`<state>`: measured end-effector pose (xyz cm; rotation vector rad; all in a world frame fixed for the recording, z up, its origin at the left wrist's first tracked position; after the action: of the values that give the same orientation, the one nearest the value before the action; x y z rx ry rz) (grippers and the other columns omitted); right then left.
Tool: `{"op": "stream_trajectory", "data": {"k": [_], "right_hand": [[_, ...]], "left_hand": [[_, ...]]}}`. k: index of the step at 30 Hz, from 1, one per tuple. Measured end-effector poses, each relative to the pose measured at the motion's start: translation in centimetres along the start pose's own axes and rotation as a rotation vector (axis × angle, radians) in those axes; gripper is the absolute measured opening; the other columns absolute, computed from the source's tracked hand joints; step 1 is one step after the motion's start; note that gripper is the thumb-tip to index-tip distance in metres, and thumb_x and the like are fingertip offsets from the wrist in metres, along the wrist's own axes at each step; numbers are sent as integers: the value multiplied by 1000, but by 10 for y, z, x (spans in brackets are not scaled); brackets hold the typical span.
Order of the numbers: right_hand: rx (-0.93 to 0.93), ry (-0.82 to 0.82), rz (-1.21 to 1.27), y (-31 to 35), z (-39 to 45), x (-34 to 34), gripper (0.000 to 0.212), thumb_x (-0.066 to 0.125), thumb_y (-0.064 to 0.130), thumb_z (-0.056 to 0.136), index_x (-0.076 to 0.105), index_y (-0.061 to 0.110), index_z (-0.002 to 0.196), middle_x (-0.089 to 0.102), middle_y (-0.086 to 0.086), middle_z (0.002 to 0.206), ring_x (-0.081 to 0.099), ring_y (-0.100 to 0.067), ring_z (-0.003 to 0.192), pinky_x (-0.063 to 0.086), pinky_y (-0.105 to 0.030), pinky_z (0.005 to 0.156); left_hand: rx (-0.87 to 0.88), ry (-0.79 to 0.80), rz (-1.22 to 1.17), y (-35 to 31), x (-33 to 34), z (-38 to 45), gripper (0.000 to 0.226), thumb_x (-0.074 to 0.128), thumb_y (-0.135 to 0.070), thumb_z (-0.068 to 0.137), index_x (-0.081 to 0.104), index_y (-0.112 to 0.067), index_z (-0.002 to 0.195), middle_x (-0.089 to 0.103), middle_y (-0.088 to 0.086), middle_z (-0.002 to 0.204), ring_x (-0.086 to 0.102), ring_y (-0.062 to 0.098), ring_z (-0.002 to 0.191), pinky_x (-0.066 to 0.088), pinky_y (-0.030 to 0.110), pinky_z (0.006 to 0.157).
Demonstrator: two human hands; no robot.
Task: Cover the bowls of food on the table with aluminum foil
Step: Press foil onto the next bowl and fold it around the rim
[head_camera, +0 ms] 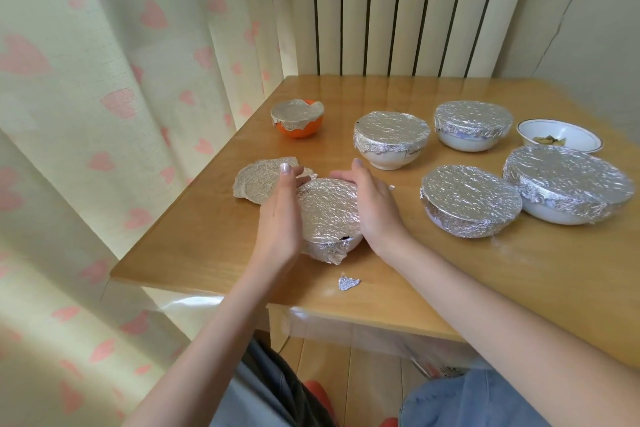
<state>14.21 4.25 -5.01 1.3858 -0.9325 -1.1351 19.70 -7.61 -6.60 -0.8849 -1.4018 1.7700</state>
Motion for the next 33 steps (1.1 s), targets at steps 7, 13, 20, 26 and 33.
{"op": "stream_trajectory", "data": {"k": [7,13,20,26,33], "right_hand": [[-74,-398,140,2,-27,-21,35,33,32,102,61,13,114,58,9,96,48,-12,97,30,-22,80],[1,-478,238,-12,-38,15,38,35,27,101,51,14,133,53,-1,135,47,-17,126,33,-22,95],[-1,-340,133,-7,-11,-2,38,35,31,101,68,12,108,67,-2,105,53,-16,93,37,-26,78],[34,-148,107,-8,10,-7,54,30,57,91,75,28,85,72,-9,91,64,-24,91,48,-44,92],[28,-29,-30,-4,11,-15,58,25,57,97,72,23,103,67,2,104,58,-16,102,43,-35,93]], "left_hand": [[130,534,184,-2,-28,6,104,65,-86,55,24,-49,142,26,-35,148,21,-15,138,18,25,119],[249,637,408,-10,-19,3,145,91,-60,40,2,-42,153,17,-13,158,15,-9,143,17,22,119],[214,272,365,-3,0,-14,137,85,-58,39,17,-27,153,27,-14,151,25,-4,138,21,6,108],[231,28,429,-2,19,-24,124,94,-37,48,27,-20,150,35,4,146,27,-9,118,14,-9,88],[168,184,452,-8,14,-26,152,94,-42,48,-12,-22,154,13,5,160,12,6,145,11,9,103]]}}
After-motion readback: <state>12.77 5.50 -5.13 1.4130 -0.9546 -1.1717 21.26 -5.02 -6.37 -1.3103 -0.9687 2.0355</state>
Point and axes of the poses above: each hand's wrist, its own z-axis towards the middle knuckle, its own x-axis out of the palm, y = z × x, the point moved 4 cm from there along z, towards the middle knuckle
